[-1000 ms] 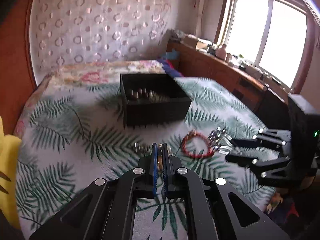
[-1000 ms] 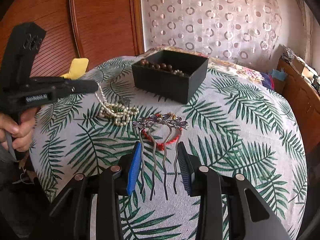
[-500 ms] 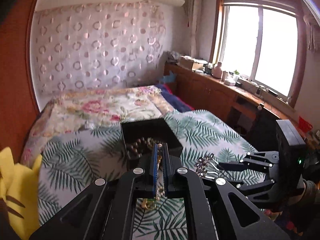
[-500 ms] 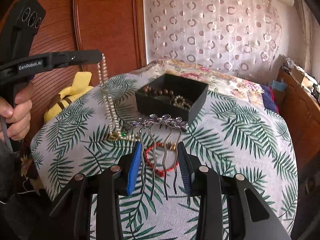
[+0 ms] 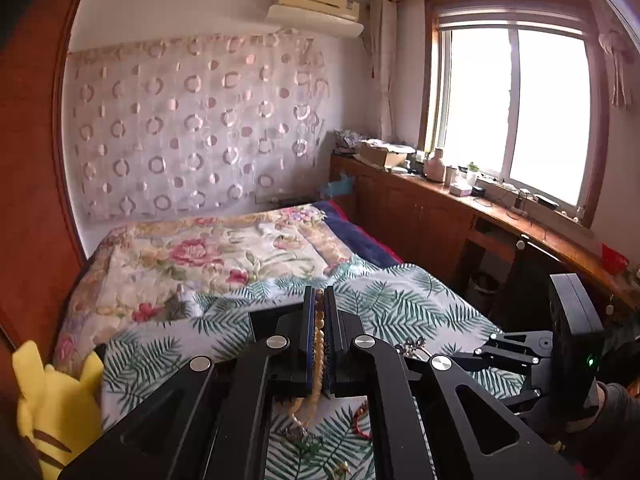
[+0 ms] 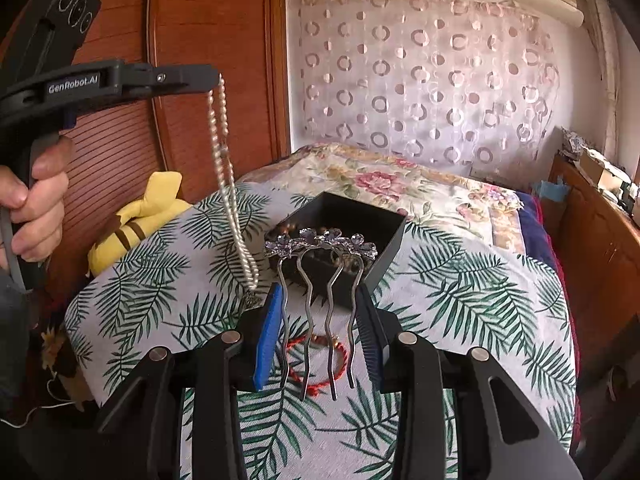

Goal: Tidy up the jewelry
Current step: 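Carry the pearl strand into the black box with the left tool while the right tool drops the comb in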

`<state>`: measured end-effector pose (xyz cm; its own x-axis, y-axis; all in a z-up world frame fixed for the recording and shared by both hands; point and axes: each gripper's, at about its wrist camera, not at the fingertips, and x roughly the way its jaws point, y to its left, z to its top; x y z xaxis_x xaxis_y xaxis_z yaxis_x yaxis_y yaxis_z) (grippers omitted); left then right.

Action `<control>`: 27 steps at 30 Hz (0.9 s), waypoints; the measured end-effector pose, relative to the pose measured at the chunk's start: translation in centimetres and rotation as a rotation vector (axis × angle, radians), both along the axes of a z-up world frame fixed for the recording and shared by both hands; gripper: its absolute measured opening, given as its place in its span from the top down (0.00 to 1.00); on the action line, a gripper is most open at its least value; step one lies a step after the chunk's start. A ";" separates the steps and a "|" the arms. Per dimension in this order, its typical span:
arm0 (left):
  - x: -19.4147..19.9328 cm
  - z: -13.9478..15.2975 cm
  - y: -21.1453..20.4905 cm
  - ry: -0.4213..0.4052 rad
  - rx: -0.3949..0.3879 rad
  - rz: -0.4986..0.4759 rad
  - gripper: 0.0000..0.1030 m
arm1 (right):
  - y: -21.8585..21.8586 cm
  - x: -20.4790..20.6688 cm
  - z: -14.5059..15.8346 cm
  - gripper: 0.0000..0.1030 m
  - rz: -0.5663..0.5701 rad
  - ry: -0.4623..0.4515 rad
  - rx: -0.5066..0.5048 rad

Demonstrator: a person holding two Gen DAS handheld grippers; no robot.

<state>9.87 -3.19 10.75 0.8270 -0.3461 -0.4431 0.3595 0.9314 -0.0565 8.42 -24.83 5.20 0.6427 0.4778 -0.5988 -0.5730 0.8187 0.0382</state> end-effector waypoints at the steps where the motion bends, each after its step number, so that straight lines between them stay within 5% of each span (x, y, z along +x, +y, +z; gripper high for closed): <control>1: 0.2 0.3 0.0 -0.003 0.000 0.000 0.97 | 0.0 0.2 0.1 0.62 -0.001 -0.002 0.001; 18: 5.6 3.4 -1.6 -0.024 0.048 0.031 0.97 | 1.9 5.4 2.0 0.62 -0.012 -0.046 -0.024; 27: 9.4 -0.8 -1.8 0.069 0.072 0.048 0.96 | 3.9 9.7 -1.0 0.62 -0.007 0.006 -0.046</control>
